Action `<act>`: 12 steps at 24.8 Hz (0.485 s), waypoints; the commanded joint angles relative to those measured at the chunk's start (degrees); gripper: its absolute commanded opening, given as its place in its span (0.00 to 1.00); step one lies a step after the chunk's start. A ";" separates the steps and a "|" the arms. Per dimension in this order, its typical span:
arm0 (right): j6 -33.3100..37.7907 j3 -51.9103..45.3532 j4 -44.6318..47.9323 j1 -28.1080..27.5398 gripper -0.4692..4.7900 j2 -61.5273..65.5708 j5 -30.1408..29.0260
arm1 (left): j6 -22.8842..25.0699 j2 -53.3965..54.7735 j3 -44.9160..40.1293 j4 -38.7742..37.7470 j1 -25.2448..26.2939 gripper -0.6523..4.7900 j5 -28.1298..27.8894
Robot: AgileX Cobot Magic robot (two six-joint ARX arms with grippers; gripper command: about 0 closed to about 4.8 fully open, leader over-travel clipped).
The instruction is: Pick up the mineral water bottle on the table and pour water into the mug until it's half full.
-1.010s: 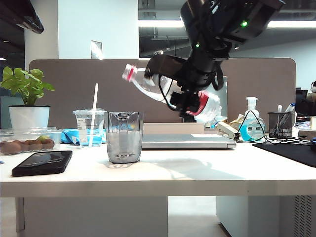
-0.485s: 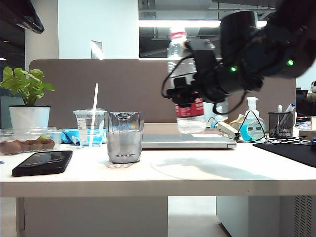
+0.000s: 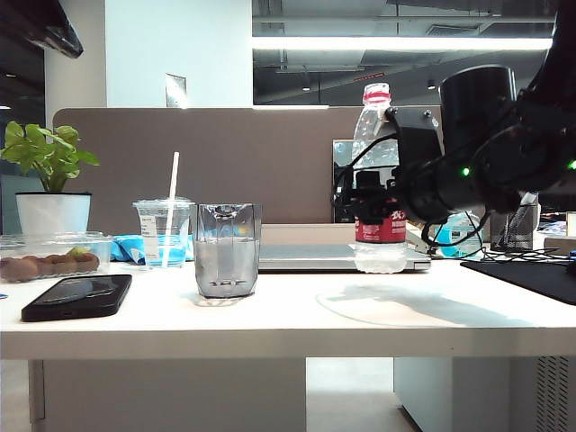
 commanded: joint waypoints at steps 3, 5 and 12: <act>0.61 -0.37 2.45 0.26 0.66 1.90 -2.36 | 0.22 -0.15 0.07 1.36 -0.02 0.11 0.07; 0.61 -0.52 2.47 0.26 0.83 2.08 -2.38 | 0.20 -0.15 0.07 1.44 -0.02 0.11 0.07; 0.61 -1.79 3.72 0.28 1.00 1.66 -2.78 | -0.90 -0.31 0.07 2.95 -0.02 0.11 0.07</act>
